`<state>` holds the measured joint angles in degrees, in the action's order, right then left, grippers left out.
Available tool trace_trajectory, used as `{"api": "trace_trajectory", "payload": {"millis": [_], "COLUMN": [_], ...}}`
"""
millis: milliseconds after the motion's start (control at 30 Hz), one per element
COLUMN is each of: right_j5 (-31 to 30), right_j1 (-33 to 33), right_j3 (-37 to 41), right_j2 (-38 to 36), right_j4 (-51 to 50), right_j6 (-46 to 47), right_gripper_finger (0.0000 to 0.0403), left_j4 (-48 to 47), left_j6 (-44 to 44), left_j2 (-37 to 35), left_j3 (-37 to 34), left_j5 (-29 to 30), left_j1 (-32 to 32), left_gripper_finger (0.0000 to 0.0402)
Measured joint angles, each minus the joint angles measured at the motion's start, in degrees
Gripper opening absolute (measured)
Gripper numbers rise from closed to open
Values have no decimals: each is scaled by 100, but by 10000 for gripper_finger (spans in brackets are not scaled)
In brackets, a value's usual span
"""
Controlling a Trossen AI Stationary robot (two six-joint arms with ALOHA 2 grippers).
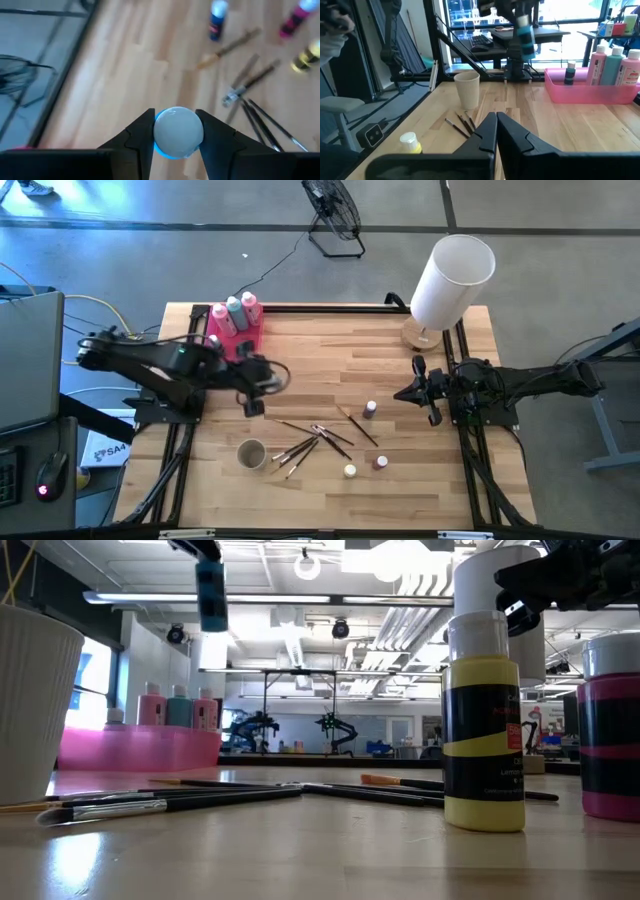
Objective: Pick & Place Paint Supplies
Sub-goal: Put the small light blue paint bottle into the pink bin
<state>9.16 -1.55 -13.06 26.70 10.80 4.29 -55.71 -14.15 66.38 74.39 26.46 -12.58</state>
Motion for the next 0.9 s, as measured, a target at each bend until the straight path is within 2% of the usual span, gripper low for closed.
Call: {"api": "trace_trajectory", "payload": {"millis": [300, 533, 667, 900], "right_j5": [-2, -4, -4, -6], "right_j1": [-1, 0, -1, 1], "right_j3": [0, 0, 0, 2], "right_j2": [-2, 0, 0, -2], "right_j4": [35, 18, 18, 57], "right_j6": [0, 0, 0, 0], "right_gripper_finger": [3, 3, 3, 3], "left_j4": [-975, -977, -653, 217], "left_j6": [-814, -901, -956, -1024], "left_j2": [-839, -1288, -1670, -2502], "left_j3": [-2, -209, -848, -2489], "left_j5": [1464, 1935, 2193, 2215], "left_j1": [25, 22, 26, 26], "left_gripper_finger": [126, 126, 126, 126]}}
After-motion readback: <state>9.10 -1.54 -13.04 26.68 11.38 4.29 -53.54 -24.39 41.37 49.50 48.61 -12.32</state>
